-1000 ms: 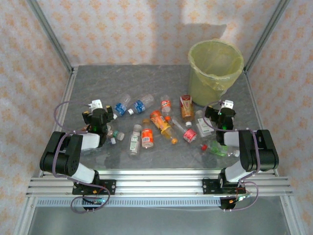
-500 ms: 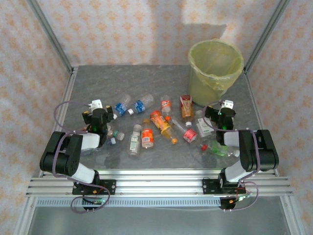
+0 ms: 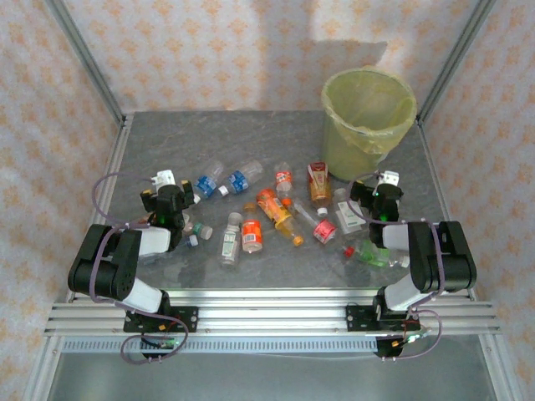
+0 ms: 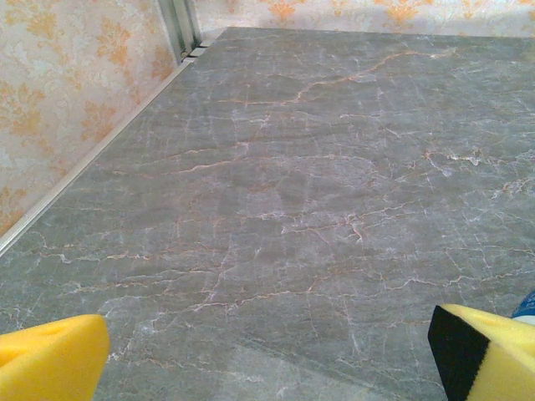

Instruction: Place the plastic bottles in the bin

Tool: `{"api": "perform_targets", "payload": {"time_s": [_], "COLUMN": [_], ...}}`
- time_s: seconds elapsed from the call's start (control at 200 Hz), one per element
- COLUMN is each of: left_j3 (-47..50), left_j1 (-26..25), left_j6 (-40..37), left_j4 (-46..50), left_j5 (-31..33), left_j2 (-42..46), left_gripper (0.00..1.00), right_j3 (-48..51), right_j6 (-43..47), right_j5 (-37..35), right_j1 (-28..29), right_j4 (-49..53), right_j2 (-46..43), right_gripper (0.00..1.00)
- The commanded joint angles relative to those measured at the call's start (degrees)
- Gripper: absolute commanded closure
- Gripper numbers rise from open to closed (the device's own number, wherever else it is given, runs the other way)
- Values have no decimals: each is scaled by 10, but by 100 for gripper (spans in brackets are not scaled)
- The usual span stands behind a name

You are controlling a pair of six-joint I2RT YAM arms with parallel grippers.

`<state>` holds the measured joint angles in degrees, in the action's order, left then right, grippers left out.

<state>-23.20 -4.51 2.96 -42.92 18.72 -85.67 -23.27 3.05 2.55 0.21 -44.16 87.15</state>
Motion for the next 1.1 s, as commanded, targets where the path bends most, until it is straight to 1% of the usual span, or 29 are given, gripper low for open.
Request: {"api": "perform_targets", "payload": {"time_s": [0.0, 0.155, 0.22, 0.37, 0.565, 0.651, 0.741, 0.846, 0.931, 1.011, 1.096], "left_j3": [3, 2, 1, -1, -7, -49, -53, -85, -110, -140, -173], "left_j1": [-1, -1, 0, -1, -2, -3, 0, 0, 0, 0, 0], "left_j6": [2, 4, 4, 1, -12, 9, 7, 29, 52, 93, 163], "left_j4": [-20, -12, -11, -6, 9, 134, 155, 229, 289, 370, 475], "left_j5": [16, 17, 16, 9, -9, 36, 27, 39, 29, 30, 36], "left_j2": [3, 9, 10, 14, 29, 84, 119, 156, 187, 219, 256], "left_gripper": [0, 0, 0, 0, 0, 0, 0, 0, 0, 0, 0], "right_j3": [-8, -13, -25, -40, -29, -32, -34, -46, -56, -66, -83], "right_j6": [-9, -11, -14, -13, -31, -44, -59, -85, -109, -123, -137], "right_j5": [-23, -30, -38, -52, -65, -64, -66, -85, -104, -106, -108], "right_j1": [3, 2, 3, 2, 2, 3, 3, 4, 5, 6, 7], "right_j4": [0, 13, 48, 132, 227, 282, 327, 389, 437, 477, 520], "right_j2": [-3, -11, -32, -85, -190, -239, -281, -324, -355, -378, -391], "right_gripper": [1, 1, 1, 1, 1, 1, 1, 1, 1, 1, 1]}}
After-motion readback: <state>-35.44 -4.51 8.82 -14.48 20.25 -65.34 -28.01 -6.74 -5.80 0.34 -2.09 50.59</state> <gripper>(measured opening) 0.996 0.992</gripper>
